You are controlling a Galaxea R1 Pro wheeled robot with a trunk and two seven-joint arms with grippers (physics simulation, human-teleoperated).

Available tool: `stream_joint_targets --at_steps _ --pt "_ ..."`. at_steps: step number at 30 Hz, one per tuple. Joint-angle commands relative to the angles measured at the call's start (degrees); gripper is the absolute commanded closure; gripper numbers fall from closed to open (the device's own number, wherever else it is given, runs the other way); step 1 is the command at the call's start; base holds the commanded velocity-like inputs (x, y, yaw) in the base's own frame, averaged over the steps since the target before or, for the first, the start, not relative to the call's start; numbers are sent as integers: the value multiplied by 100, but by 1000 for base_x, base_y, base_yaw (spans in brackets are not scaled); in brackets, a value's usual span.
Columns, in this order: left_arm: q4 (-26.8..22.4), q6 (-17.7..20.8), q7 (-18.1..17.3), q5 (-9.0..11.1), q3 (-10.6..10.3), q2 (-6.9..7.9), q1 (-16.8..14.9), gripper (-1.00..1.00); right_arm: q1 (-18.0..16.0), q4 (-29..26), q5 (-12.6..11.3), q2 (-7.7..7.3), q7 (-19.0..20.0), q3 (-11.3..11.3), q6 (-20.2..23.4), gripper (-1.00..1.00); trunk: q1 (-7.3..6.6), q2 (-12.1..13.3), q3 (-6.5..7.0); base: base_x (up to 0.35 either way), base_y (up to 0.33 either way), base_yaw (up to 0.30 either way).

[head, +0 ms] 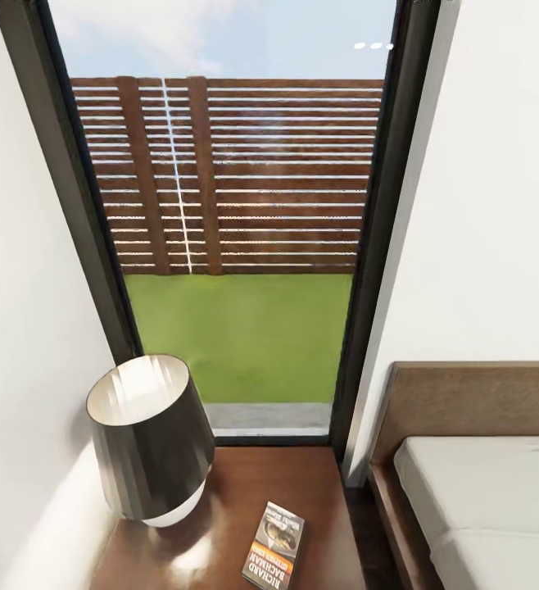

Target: In the bedroom, move the book from the bed onto either nightstand, and place the two sandals side by side next to the bed.

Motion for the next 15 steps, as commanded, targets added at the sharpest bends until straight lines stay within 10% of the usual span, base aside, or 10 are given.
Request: stream_joint_targets --at_steps 1,4,15 --pt "6 -43 55 -10 -44 5 23 -100 -7 28 -28 -3 -529 11 -27 -100 -23 38 13 0 0 0" --pt "12 -43 630 -39 -46 16 68 -100 -1 28 -24 22 -2319 16 -45 -100 -67 118 49 0 0 0" --pt "11 -38 1628 -38 -51 11 88 -100 1 20 -10 89 -2970 20 -52 -100 -67 118 49 0 0 0"
